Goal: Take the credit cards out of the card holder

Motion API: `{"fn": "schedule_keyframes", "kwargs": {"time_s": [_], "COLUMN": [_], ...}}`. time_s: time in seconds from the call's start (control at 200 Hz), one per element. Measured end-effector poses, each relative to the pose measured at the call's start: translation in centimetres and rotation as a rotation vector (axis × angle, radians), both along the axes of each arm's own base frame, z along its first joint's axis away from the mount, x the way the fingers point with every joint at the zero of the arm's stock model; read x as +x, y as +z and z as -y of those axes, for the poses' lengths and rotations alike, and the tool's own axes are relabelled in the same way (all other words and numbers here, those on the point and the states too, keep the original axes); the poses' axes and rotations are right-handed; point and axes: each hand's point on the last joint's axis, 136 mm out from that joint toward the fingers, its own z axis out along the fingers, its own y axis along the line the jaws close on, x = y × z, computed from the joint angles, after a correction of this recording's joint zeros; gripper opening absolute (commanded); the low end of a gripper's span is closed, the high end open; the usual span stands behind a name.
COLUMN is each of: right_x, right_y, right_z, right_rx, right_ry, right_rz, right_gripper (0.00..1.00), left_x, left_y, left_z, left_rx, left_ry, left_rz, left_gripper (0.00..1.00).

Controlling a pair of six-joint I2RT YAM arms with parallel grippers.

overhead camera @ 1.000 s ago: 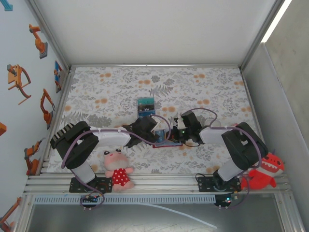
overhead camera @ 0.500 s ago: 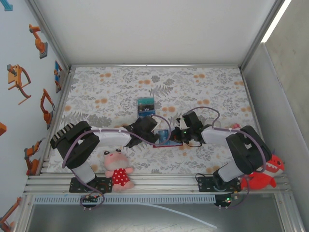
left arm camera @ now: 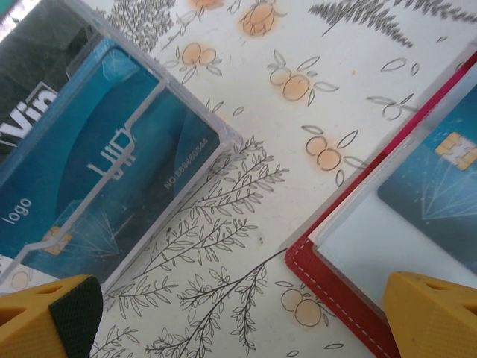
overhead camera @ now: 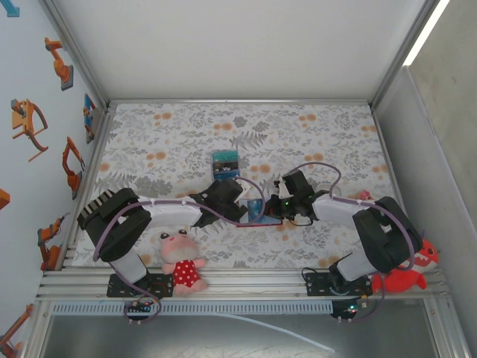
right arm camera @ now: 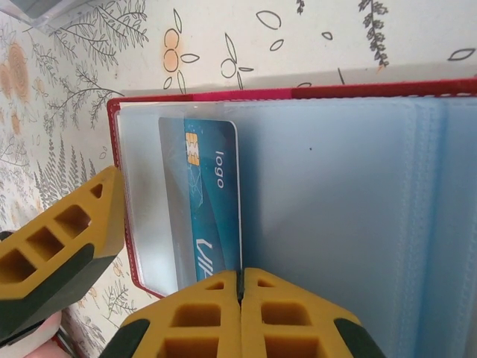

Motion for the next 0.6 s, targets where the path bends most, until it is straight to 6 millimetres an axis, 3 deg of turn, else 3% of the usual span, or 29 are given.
{"fn": "schedule_keyframes", "kwargs": {"time_s": [0.331,0.601], "right_x": [0.0,0.0], "right_y": [0.6,0.8], "right_z": [0.0,0.1], "right_rx": [0.004,0.003], "right_ry": [0.0,-0.002], "right_rz": [0.007,0.01], "right_gripper": [0.0,0.0], "left_x": [-0.9,-1.0], "left_y": [1.2,-0.2], "left_z": [2.6,2.8], "left_rx": [-0.016,0.015], "left_ry": [-0.077,-0.086], "left_rz": [0.035,0.02], "left_gripper": [0.97,0.97]}}
